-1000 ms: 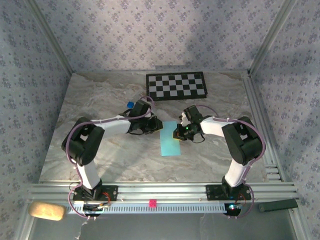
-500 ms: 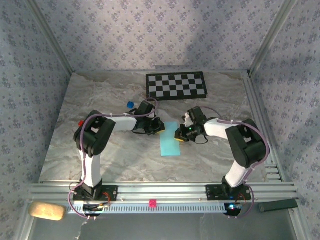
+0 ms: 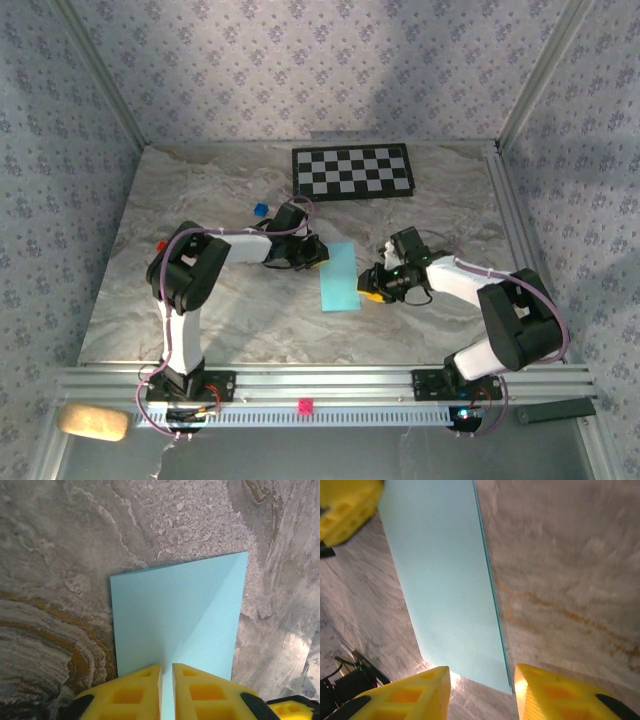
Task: Fold a paper plane with a square sheet of paper (pick it up from the middle)
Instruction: First fold in half a square sheet of paper at the center of the table.
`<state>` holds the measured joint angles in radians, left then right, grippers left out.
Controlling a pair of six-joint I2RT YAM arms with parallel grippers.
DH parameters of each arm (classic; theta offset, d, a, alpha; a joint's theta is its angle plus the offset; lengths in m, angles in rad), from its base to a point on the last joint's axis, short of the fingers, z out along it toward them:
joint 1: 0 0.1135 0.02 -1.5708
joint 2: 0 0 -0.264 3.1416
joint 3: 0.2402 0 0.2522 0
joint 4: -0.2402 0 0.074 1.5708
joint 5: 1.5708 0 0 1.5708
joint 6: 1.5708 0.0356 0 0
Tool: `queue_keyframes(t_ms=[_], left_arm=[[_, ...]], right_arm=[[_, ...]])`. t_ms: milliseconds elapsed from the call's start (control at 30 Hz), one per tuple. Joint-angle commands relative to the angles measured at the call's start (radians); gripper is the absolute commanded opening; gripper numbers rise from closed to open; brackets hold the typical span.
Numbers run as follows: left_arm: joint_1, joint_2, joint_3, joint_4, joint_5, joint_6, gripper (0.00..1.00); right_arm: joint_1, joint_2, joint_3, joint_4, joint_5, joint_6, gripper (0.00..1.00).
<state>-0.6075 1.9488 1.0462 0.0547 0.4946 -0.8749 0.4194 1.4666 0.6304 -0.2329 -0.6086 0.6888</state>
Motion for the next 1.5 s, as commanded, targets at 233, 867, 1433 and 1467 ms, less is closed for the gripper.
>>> queue_keyframes(t_ms=[233,867,1433,1467], left_arm=[[0.017,-0.006,0.004,-0.076,-0.014,-0.006,0.15],[0.025,-0.009,0.078,-0.035,0.005,0.0,0.17],[0.035,0.056,-0.031,-0.028,-0.036,0.014,0.16],[0.035,0.056,-0.034,-0.03,-0.037,0.015,0.16]], right_arm=[[0.036,-0.021,-0.042,-0.017,-0.034,0.077,0.41],[0.042,-0.062,-0.07,-0.012,-0.009,0.104,0.33],[0.045,-0.054,-0.086,0.033,-0.057,0.136,0.4],[0.046,-0.051,-0.086,0.046,-0.064,0.145,0.4]])
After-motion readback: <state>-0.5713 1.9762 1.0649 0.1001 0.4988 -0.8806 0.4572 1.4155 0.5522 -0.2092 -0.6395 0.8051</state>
